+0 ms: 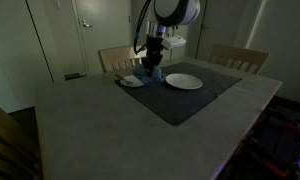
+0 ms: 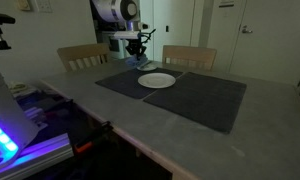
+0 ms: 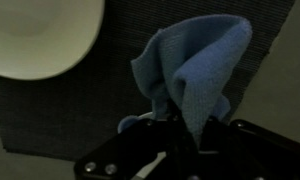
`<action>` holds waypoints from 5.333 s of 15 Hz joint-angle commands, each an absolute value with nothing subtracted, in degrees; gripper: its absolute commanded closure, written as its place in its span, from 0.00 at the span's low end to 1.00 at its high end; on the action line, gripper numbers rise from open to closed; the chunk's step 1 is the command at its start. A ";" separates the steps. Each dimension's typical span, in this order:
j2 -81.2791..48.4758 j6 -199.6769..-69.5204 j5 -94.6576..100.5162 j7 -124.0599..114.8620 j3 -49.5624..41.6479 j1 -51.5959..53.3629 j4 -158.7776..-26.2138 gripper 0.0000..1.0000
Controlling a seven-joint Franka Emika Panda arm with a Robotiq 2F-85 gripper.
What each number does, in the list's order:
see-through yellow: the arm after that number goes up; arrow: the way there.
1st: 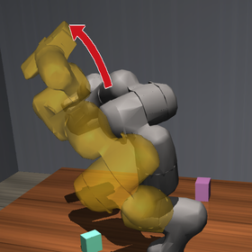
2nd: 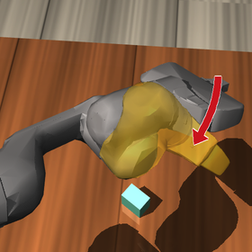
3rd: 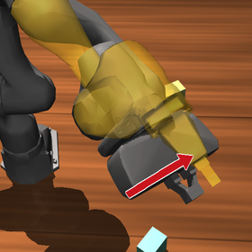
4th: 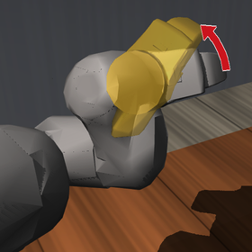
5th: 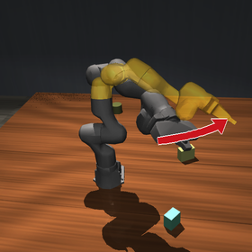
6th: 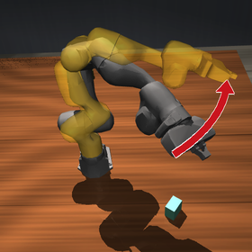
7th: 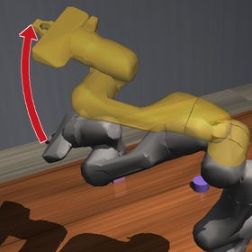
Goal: Use the towel to wipe the plate
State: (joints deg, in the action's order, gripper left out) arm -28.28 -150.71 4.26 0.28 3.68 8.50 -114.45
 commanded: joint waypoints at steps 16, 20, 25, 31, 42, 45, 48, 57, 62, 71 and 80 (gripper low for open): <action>-22.91 -150.15 6.15 2.42 -0.67 1.41 -117.32 0.88; -22.64 -151.12 5.77 3.38 -0.58 0.55 -118.25 0.88; -25.43 -143.30 -0.12 5.86 0.82 -2.26 -115.82 0.97; -28.48 -146.24 3.54 -1.13 -4.90 -1.48 -116.55 0.97; -35.60 -142.25 4.20 -10.51 -6.93 -0.20 -112.07 0.97; -35.81 -137.60 2.56 -9.67 -5.44 -0.99 -110.47 0.97; -35.95 -133.31 1.85 -9.33 -4.48 -0.91 -109.15 0.97; -38.23 -134.80 -0.16 -9.65 -1.46 -0.34 -106.44 0.97; -38.49 -141.57 -0.87 -12.33 -2.40 0.75 -106.84 0.97; -38.87 -149.14 4.48 -22.33 -10.72 5.34 -107.85 0.97; -37.29 -135.63 5.44 -22.48 -10.76 5.51 -107.71 0.97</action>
State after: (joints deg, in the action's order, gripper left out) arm -37.45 -141.23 4.92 -23.31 -11.37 5.43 -107.71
